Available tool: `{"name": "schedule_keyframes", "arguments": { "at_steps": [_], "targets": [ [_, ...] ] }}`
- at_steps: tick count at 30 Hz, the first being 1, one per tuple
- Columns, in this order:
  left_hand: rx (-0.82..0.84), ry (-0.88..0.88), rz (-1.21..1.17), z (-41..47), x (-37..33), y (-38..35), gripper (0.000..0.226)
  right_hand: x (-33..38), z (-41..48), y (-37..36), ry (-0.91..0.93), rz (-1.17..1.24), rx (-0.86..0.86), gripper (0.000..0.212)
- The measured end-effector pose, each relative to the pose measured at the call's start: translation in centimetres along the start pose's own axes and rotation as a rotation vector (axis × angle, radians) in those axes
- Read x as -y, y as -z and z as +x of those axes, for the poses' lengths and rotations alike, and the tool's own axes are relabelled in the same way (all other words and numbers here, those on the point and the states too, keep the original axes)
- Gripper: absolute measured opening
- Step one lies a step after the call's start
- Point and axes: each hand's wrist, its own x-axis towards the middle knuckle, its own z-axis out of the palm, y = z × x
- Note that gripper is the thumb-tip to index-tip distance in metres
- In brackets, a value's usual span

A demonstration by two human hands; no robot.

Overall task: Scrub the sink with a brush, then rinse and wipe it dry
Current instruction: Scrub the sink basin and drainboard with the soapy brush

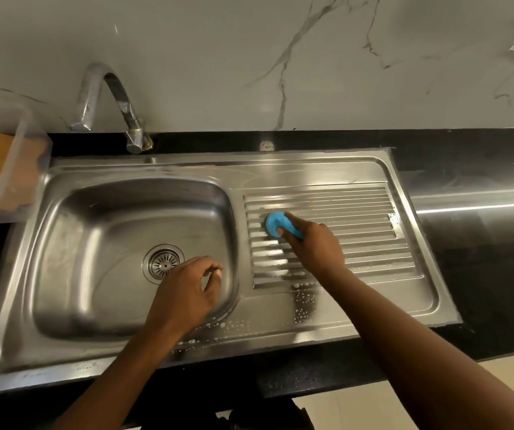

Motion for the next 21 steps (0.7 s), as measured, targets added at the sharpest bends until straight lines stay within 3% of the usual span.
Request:
{"name": "schedule_keyframes", "arguments": {
  "at_steps": [10, 16, 21],
  "targets": [
    [-0.028, 0.056, 0.018, 0.0, 0.7, 0.1, 0.010, 3.0, 6.1, -0.2, -0.136, 0.113, -0.084, 0.051],
    [-0.044, 0.068, 0.021, 0.4, 0.5, -0.3, 0.011, 8.4, 5.7, -3.4, 0.054, 0.095, 0.039, 0.054],
    [-0.059, 0.055, 0.009, 1.1, 0.1, -0.8, 0.019, 4.9, 4.2, -2.4, 0.111, 0.042, 0.059, 0.055]
  ]
}}
